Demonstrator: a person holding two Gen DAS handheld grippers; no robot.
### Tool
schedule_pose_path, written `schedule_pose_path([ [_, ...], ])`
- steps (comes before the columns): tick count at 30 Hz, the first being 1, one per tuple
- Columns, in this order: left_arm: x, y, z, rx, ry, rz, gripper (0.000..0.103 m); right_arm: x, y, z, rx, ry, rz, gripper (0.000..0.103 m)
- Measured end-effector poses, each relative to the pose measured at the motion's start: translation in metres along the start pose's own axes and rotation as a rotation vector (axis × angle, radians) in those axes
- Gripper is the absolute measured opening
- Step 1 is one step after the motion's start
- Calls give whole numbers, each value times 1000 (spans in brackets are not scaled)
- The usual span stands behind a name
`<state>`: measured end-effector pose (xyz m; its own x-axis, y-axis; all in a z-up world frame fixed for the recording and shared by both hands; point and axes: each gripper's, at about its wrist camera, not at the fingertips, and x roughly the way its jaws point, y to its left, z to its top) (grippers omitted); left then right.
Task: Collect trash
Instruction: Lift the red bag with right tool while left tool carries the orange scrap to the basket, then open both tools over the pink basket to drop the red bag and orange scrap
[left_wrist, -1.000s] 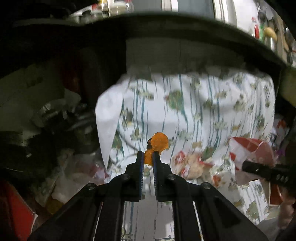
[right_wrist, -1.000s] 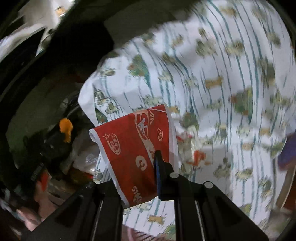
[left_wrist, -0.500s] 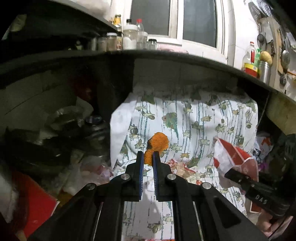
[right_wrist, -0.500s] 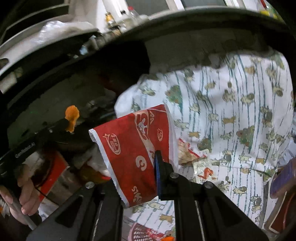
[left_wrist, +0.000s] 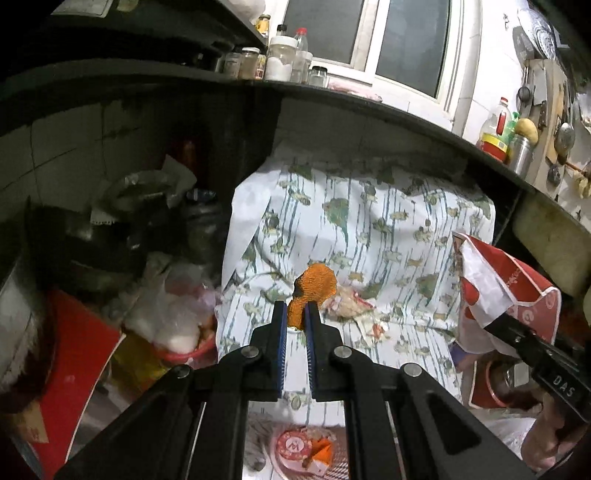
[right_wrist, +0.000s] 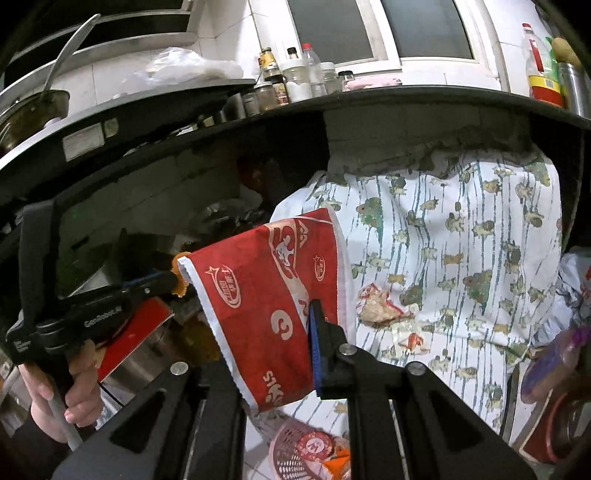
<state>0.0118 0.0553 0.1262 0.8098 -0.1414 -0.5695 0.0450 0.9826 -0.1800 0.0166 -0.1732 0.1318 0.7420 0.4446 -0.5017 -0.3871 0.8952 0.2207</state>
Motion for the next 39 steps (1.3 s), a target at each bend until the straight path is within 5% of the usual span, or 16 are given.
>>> schedule_pose_path([
  [17,37,-20,-67,72,178,-47,10,21,-20,-77,116,169,-33,11],
  [33,126,-21,-147,37,537,-159,10,103,-51,-168,159,579,3,11],
  [39,144,-24,-161,35,612,-176,11,126,-56,-196,208,701,43,11],
])
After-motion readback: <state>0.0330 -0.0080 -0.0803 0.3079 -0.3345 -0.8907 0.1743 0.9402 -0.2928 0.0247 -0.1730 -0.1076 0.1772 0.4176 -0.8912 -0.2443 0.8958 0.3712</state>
